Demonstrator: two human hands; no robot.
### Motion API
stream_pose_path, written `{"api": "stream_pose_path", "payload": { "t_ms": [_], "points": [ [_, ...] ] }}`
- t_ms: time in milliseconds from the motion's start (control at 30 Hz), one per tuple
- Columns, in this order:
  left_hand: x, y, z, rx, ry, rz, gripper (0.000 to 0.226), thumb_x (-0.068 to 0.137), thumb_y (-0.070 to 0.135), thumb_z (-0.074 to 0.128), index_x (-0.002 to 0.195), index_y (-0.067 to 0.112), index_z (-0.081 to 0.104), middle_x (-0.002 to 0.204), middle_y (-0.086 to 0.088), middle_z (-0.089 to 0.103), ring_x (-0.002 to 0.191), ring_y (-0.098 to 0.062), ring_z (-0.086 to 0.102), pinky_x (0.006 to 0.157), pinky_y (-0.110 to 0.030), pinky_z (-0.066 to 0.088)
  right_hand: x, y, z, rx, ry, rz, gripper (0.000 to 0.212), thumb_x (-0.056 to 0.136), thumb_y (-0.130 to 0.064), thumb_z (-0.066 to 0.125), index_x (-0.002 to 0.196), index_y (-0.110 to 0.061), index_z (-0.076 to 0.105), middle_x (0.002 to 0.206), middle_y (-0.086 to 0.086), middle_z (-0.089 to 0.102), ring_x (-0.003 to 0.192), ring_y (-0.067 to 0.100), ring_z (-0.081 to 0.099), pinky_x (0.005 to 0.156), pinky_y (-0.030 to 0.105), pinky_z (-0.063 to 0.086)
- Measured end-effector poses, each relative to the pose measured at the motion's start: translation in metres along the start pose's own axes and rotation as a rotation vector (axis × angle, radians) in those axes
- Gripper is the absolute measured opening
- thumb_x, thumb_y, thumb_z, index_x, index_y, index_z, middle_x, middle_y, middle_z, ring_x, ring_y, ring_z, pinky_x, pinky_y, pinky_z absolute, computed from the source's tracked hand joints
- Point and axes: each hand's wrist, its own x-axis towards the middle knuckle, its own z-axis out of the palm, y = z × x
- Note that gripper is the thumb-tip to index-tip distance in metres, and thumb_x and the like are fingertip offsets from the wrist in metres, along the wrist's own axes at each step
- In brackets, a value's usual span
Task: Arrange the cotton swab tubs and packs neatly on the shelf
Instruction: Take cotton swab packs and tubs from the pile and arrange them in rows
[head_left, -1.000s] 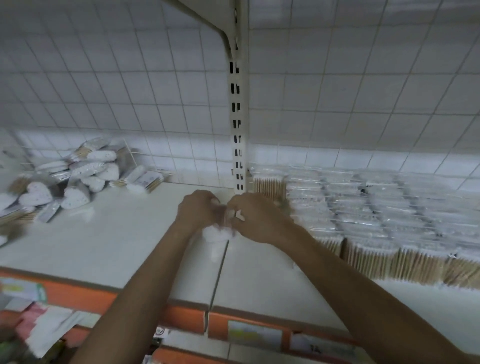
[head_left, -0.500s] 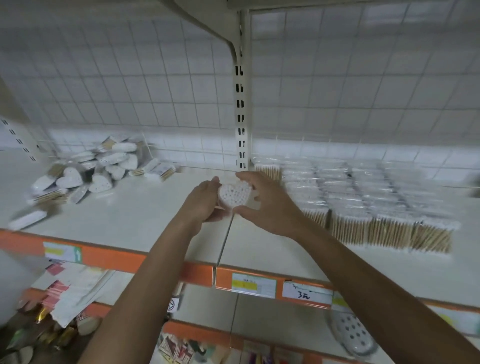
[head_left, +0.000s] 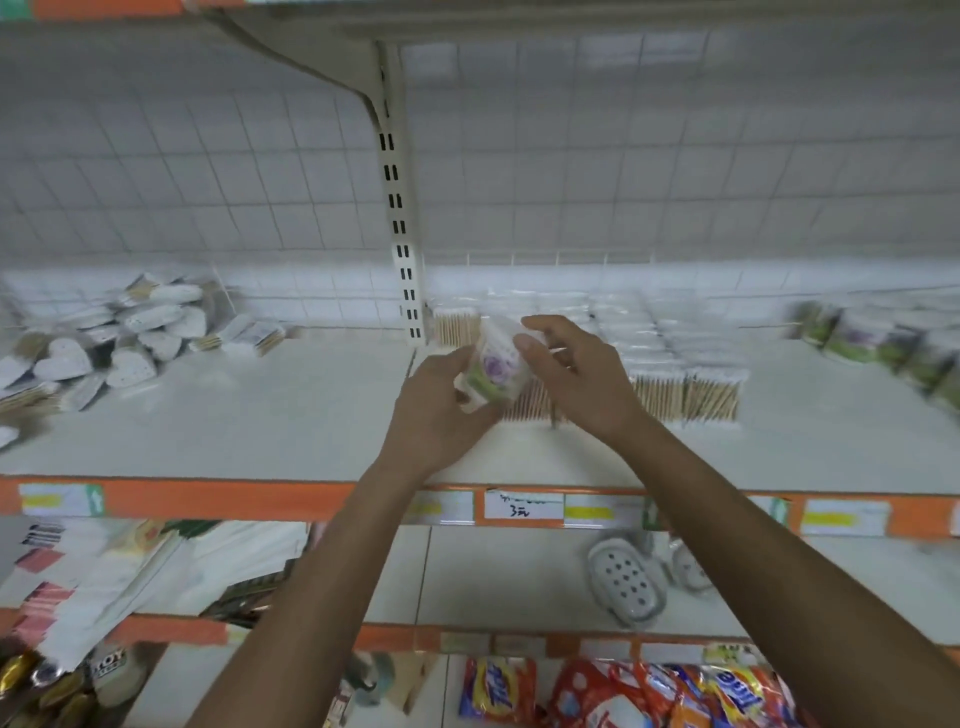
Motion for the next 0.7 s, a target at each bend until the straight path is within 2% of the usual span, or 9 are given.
{"api": "stream_pose_path", "payload": {
  "t_ms": [67,200,367,533,700],
  "points": [
    [0.003,0.016,0.014,0.018,-0.003,0.067,0.052,0.076,0.038,0.073,0.124,0.028,0.055,0.107,0.009,0.061,0.088,-0.008,0.059,0.079,-0.023,0.047,-0.004,0.007,-0.02,-0.002,0.04,0.009,0.031,0.093,-0.032,0.054,0.119,-0.018,0.062,0.101,-0.005,0.064,0.076,0.0,0.059,0.069,0.006,0.045],
    [0.01,0.059,0.052,0.014,0.035,0.149,0.051,0.076,0.039,0.073,0.122,0.023,0.058,0.109,0.003,0.064,0.099,-0.015,0.057,0.087,-0.032,0.046,-0.009,0.026,-0.068,-0.026,0.117,0.019,0.029,0.094,-0.034,0.052,0.117,-0.022,0.065,0.109,-0.009,0.066,0.086,0.01,0.063,0.077,0.018,0.051],
    [0.029,0.115,0.121,-0.025,0.035,0.169,0.048,0.076,0.04,0.074,0.118,0.019,0.06,0.108,0.0,0.064,0.099,-0.018,0.059,0.086,-0.036,0.048,-0.015,0.065,-0.14,-0.055,0.218,0.028,0.024,0.095,-0.027,0.051,0.112,-0.021,0.066,0.104,-0.019,0.058,0.098,0.011,0.058,0.081,0.022,0.048],
    [0.048,0.173,0.194,-0.057,0.036,0.151,0.055,0.075,0.042,0.075,0.121,0.018,0.057,0.108,0.0,0.064,0.098,-0.018,0.06,0.085,-0.033,0.048,-0.013,0.123,-0.208,-0.068,0.299,0.039,0.016,0.093,-0.031,0.054,0.099,-0.019,0.063,0.099,-0.012,0.059,0.095,0.017,0.06,0.076,0.032,0.054],
    [0.064,0.22,0.253,-0.091,0.025,0.11,0.062,0.076,0.037,0.075,0.127,0.015,0.048,0.114,-0.001,0.064,0.103,-0.02,0.06,0.086,-0.032,0.047,-0.011,0.165,-0.265,-0.125,0.322,0.012,0.017,0.089,-0.028,0.059,0.097,-0.013,0.06,0.099,-0.003,0.054,0.09,0.007,0.056,0.069,0.007,0.046]
  ]
}}
